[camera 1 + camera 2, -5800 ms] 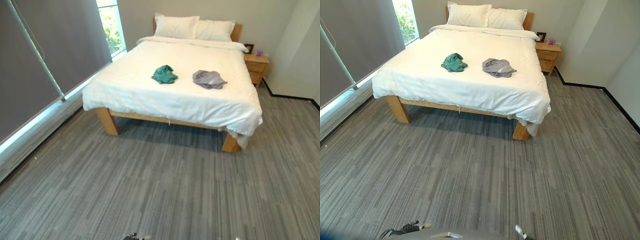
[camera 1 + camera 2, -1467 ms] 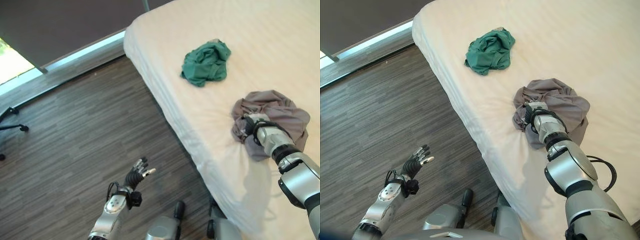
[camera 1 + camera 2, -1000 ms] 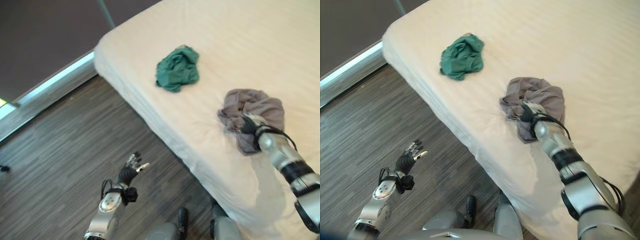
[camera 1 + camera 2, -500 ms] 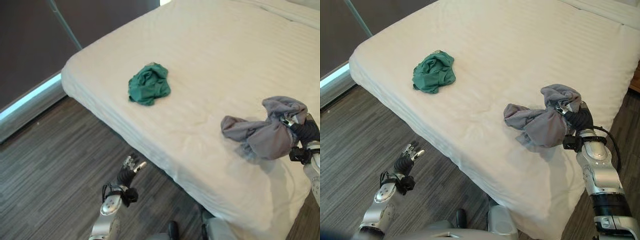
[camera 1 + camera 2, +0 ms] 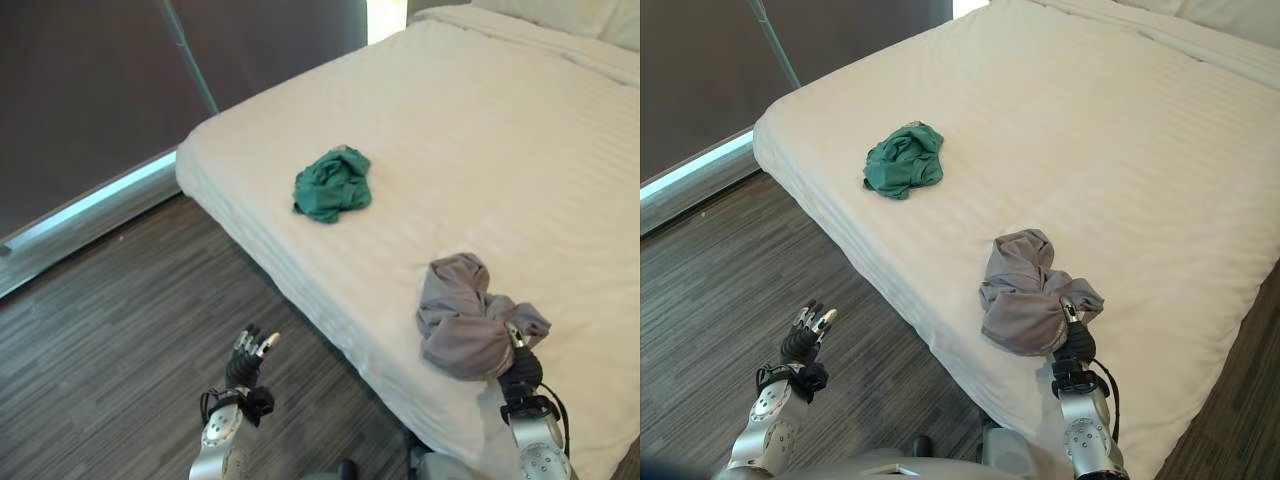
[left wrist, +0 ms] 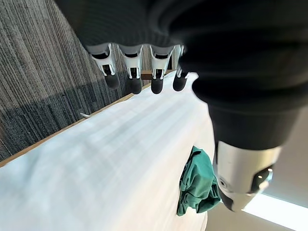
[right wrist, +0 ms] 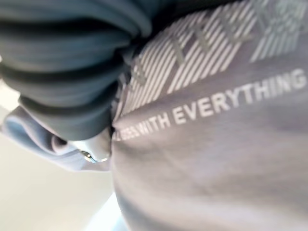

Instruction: Pick up bed clothes into laundry basket.

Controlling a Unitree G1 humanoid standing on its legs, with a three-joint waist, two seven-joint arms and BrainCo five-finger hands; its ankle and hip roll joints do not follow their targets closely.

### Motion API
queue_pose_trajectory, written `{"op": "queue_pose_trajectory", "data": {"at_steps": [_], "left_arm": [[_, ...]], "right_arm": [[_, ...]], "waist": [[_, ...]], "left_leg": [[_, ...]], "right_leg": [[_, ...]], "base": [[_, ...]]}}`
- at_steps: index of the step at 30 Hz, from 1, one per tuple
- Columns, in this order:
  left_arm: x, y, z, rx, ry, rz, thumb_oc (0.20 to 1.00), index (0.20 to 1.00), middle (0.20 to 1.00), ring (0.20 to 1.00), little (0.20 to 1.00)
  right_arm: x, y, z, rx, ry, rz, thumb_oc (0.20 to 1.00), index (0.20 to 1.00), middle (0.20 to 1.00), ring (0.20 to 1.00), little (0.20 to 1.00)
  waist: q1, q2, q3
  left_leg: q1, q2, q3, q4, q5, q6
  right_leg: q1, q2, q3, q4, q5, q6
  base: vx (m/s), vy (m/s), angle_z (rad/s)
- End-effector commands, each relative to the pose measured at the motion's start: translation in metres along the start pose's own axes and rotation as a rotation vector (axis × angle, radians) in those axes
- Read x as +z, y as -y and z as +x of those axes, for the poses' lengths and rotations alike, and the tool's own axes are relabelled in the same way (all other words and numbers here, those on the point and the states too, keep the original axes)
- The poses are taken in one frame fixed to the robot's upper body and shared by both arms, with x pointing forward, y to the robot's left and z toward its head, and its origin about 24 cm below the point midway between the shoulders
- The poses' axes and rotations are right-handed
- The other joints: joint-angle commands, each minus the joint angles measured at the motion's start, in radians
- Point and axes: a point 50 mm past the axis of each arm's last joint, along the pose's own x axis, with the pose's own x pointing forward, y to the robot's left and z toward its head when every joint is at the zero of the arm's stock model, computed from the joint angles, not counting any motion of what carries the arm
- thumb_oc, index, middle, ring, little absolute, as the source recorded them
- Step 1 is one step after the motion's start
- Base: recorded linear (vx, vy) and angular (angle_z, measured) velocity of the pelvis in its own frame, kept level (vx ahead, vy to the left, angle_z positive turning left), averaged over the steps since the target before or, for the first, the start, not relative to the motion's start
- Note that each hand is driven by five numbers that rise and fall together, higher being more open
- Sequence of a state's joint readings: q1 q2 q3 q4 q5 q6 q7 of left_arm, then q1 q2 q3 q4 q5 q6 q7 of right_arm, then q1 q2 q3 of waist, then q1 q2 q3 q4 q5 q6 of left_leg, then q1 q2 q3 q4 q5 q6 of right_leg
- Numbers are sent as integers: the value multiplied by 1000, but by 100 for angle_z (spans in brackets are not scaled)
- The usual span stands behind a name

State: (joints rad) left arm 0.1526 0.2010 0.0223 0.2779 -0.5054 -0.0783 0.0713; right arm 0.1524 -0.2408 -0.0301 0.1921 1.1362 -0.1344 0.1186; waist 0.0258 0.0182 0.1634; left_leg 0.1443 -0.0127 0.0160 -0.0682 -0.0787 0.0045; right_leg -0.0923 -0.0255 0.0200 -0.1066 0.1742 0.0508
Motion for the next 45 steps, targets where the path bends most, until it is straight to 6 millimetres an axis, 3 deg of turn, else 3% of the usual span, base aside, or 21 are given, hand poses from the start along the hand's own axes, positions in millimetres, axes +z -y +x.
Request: {"op": "queue_pose_trajectory", "data": {"at_steps": [1,5,8,11,14,18,21,24,25,27,28,31,33,34,37,39,40,41,42,43,45], "left_arm": [[20,-10,11,10,83,75,1000,1000,1000,1000,1000],[27,-15,13,38,114,76,1000,1000,1000,1000,1000],[36,-11,16,31,154,52,1000,1000,1000,1000,1000],[29,-13,15,63,138,9,1000,1000,1000,1000,1000],[19,-16,11,79,104,7,1000,1000,1000,1000,1000],[20,-22,12,127,117,-17,1000,1000,1000,1000,1000],[32,-28,13,165,175,-32,1000,1000,1000,1000,1000],[40,-35,12,199,216,-76,1000,1000,1000,1000,1000],[41,-37,12,210,221,-79,1000,1000,1000,1000,1000],[47,-39,12,203,241,-81,1000,1000,1000,1000,1000],[52,-40,13,179,246,-21,1000,1000,1000,1000,1000],[68,-31,22,115,271,93,1000,1000,1000,1000,1000],[77,-39,23,121,282,175,1000,1000,1000,1000,1000],[81,-42,22,130,289,193,1000,1000,1000,1000,1000],[82,-46,22,137,295,194,1000,1000,1000,1000,1000],[80,-54,16,177,299,173,1000,1000,1000,1000,1000],[80,-54,16,178,299,173,1000,1000,1000,1000,1000],[79,-59,11,208,304,150,1000,1000,1000,1000,1000],[80,-70,6,263,299,202,1000,1000,1000,1000,1000],[79,-66,4,237,308,172,1000,1000,1000,1000,1000],[71,-66,6,232,279,196,1000,1000,1000,1000,1000]], "right_arm": [[31,-32,13,165,144,-44,200,200,200,200,200],[38,-26,10,131,171,-57,200,200,200,200,200],[50,-22,10,125,203,-101,200,200,200,200,200],[55,-20,12,96,227,-93,200,200,200,200,200],[57,-23,11,105,245,-90,200,200,200,200,200],[58,-30,11,130,249,-106,200,200,200,200,200],[58,-30,12,130,240,-127,200,200,200,200,200],[57,-27,13,116,229,-133,200,200,200,200,200],[55,-28,13,117,226,-128,200,200,200,200,200],[53,-35,16,139,227,-111,200,200,200,200,200],[52,-38,16,148,240,-111,200,200,200,200,200],[41,-42,17,133,237,-45,200,200,200,200,200],[25,-46,15,146,187,7,200,200,200,200,200],[20,-46,15,150,157,-10,200,200,200,200,200],[15,-38,10,163,100,-54,200,200,200,200,200],[19,-30,9,140,101,-70,200,200,200,200,200],[19,-30,9,140,101,-70,200,200,200,200,200],[21,-23,9,130,89,-97,200,200,200,200,200],[26,-13,8,81,120,-117,200,200,200,200,200],[25,-19,7,118,89,-129,200,200,200,200,200],[20,-18,6,127,67,-117,200,200,200,200,200]], "waist": [[-13,-12,-30],[-15,-7,-5],[-15,-19,52],[-8,-20,63],[6,-20,42],[17,-7,28],[21,-4,14],[34,-1,-17],[46,-1,-27],[55,1,-50],[41,-14,-63],[30,-18,-48],[24,2,-28],[22,10,-31],[-9,18,-23],[-4,10,-21],[-6,13,-22],[-4,2,-22],[4,-12,-23],[25,-32,-35],[27,-40,-48]], "left_leg": [[-81,31,-91,-19,150,-77],[-75,51,-97,-1,173,-84],[-226,27,-91,280,189,-116],[-304,28,-61,304,216,-103],[-349,97,18,194,243,-93],[-337,221,-13,46,346,-143],[-315,342,-61,26,387,-184],[-297,404,-144,33,406,-214],[-290,400,-192,48,405,-218],[-268,358,-222,81,323,-225],[-256,310,-180,79,231,-217],[-230,223,-113,67,187,-147],[-184,175,-72,44,181,-104],[-169,154,-56,29,178,-87],[-115,132,-13,-9,169,-52],[-85,109,42,-19,147,-39],[-87,112,40,-19,149,-40],[-76,92,64,-13,136,-42],[-65,86,84,-14,124,-50],[-72,78,105,-4,125,-58],[-72,82,122,7,132,-70]], "right_leg": [[122,-11,-40,59,-98,23],[123,0,-30,77,-111,10],[121,-16,-41,93,-113,-6],[135,-27,-47,113,-137,-11],[160,-42,-50,120,-166,-3],[174,-75,-6,157,-217,28],[181,-127,50,196,-260,58],[200,-196,105,194,-273,96],[212,-223,120,179,-265,108],[229,-282,129,161,-235,139],[212,-364,130,192,-101,175],[89,-382,154,329,102,114],[10,-409,66,402,190,96],[-9,-420,10,439,189,87],[-84,-250,-10,551,34,77],[-102,-181,-182,528,-72,61],[-100,-178,-186,521,-67,59],[-96,-106,-280,457,-110,56],[-27,-78,-318,355,-143,30],[9,-110,-364,285,-132,37],[88,-59,-269,158,-146,26]], "base": [[-26,-32,3],[-33,-34,3],[-158,-64,15],[-3,12,11],[159,93,-22],[186,213,-1],[221,308,-10],[289,401,-72],[317,437,-100],[343,571,-62],[299,664,-84],[158,620,-78],[105,653,-35],[105,611,-67],[157,507,-82],[114,336,-54],[94,220,-99],[76,74,-85],[96,90,-64],[21,-51,-15],[46,-98,-43]]}}
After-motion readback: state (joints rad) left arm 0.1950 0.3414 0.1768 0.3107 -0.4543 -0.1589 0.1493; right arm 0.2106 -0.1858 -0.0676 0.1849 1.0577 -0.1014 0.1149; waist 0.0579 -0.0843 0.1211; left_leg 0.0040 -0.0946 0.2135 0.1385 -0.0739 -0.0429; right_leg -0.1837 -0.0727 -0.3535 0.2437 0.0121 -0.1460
